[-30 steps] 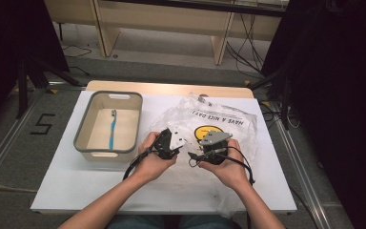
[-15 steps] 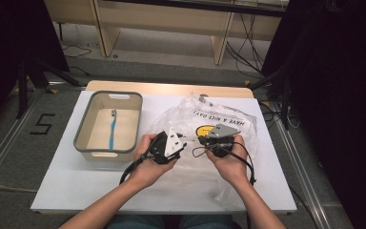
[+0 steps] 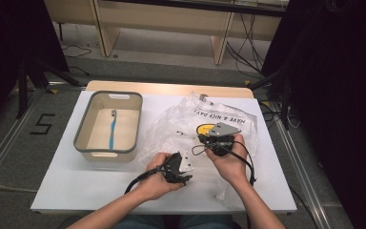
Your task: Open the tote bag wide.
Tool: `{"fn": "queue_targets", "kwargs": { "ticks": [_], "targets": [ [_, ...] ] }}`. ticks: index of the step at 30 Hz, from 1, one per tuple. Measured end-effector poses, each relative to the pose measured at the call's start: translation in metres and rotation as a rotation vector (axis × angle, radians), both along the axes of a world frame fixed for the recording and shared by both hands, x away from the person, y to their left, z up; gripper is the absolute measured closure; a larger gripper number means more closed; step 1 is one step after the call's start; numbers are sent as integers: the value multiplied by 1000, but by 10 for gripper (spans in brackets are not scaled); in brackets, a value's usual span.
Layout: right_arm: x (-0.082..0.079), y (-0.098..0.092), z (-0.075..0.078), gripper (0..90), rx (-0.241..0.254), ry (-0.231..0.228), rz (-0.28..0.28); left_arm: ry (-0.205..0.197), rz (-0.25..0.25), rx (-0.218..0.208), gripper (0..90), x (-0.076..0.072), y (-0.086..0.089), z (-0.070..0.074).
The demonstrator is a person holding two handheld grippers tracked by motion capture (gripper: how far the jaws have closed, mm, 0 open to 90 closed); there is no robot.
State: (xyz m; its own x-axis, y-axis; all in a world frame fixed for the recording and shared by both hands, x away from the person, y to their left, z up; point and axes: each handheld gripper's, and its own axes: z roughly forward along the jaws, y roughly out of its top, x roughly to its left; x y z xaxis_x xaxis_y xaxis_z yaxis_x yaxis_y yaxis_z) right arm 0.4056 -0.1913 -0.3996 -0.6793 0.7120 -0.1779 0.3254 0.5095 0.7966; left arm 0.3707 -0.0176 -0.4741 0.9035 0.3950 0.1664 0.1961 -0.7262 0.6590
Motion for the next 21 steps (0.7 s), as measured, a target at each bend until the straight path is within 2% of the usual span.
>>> {"fn": "queue_targets", "kwargs": {
  "ticks": [1,4,6,8,10,15,16,17,18,19,21],
  "targets": [
    [1,-1,-1,900,0,6,1,35,-27,14,504,2,-2,-5],
    [0,-1,0,900,5,7,4,38,-52,16,545,0,-4,-6],
    [0,-1,0,900,8,9,1,58,-57,13,548,-1,-3,-6],
    [0,-1,0,900,9,13,2,95,-73,11,553,-2,-2,-5],
    [1,-1,0,900,9,15,2,101,-81,16,571,-2,-2,-5],
    [1,-1,0,900,16,17,-1,201,-40,-22,677,3,-1,-5],
    [1,-1,0,900,18,19,-3,195,-26,-22,714,4,0,-5],
    [1,-1,0,900,25,24,-9,205,-14,-25,771,6,0,-5],
    [2,-1,0,900,29,24,-11,205,-14,-25,792,6,0,-5],
    [2,-2,0,900,36,24,-17,212,8,-22,849,9,1,-5],
    [2,-2,2,900,39,20,-22,209,14,-16,892,8,0,-5]
  ]
}}
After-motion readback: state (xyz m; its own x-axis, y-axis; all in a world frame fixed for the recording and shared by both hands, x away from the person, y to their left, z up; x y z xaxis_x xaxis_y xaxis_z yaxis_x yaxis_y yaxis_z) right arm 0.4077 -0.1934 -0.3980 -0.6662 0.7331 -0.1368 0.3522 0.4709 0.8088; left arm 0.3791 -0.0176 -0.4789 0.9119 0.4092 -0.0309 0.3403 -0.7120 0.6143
